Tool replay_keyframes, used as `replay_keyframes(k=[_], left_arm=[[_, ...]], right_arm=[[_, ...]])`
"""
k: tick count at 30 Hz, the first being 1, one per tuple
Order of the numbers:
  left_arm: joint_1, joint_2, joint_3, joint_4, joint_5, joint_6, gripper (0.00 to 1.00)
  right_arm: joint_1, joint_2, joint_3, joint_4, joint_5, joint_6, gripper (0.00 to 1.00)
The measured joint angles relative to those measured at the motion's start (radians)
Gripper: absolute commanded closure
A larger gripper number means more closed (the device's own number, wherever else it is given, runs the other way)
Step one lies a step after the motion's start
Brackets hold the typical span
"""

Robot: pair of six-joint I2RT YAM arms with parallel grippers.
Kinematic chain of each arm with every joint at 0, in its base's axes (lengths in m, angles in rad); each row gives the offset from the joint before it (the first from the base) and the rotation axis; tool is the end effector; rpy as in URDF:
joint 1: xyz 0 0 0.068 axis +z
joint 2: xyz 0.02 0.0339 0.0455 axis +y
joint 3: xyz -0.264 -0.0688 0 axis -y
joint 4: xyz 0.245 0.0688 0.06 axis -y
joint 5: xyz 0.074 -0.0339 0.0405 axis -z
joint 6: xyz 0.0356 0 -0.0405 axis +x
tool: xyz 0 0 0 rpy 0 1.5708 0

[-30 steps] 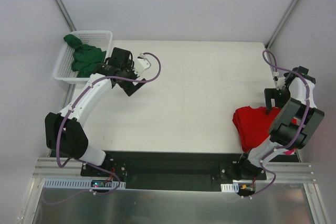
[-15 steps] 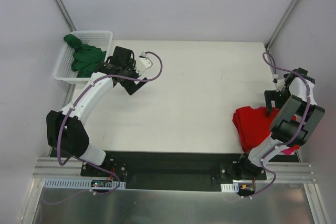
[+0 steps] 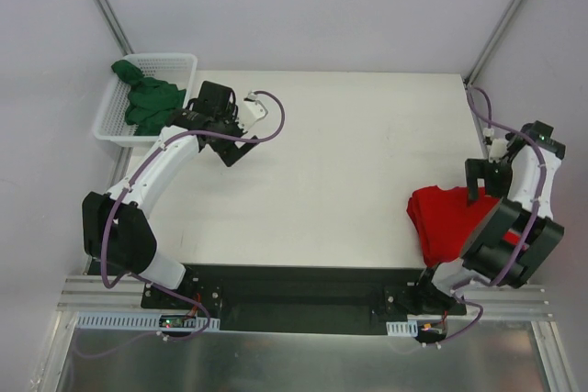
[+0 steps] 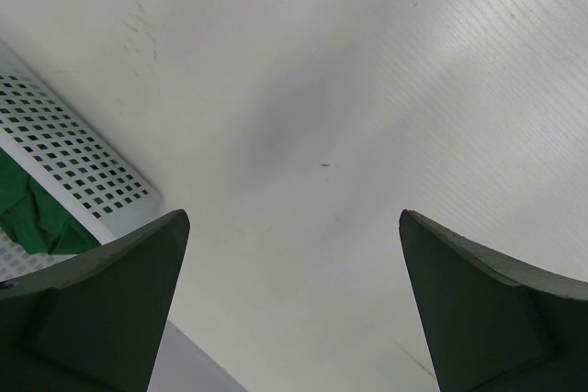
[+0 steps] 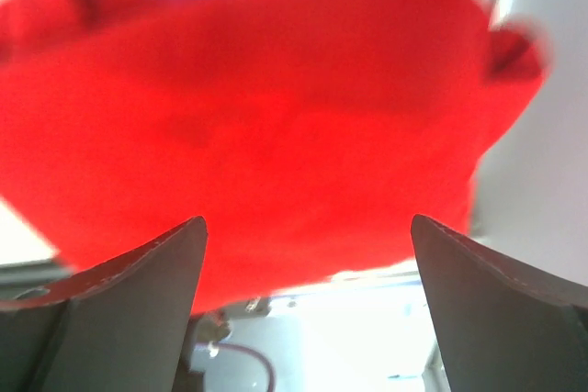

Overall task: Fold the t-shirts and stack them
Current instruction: Put the neatly folded tshirt into the corner of the board with the right arm

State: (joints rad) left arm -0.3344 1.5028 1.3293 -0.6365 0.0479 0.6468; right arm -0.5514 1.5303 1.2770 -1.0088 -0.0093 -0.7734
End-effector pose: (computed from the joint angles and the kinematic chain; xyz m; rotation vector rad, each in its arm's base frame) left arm 0.3105 -0.1097 0.3143 1.1421 2.0898 0.0918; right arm 0.2513 -0.1542 0.2696 -0.3212 2.8627 -0.2651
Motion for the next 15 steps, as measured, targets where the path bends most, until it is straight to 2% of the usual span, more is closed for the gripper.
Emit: replay_keyframes(k=[6, 15], left_arm=[[0.0, 0.001, 0.0, 0.0, 0.0, 0.0, 0.01], [-0.014, 0.021, 0.011, 0.001, 0.0, 0.0, 0.01]], right_arm=[[-0.032, -0.208, -0.209, -0.068, -0.041, -0.043, 0.04], [-0.158, -0.254, -0.357, -0.049, -0.067, -0.161, 0.04]])
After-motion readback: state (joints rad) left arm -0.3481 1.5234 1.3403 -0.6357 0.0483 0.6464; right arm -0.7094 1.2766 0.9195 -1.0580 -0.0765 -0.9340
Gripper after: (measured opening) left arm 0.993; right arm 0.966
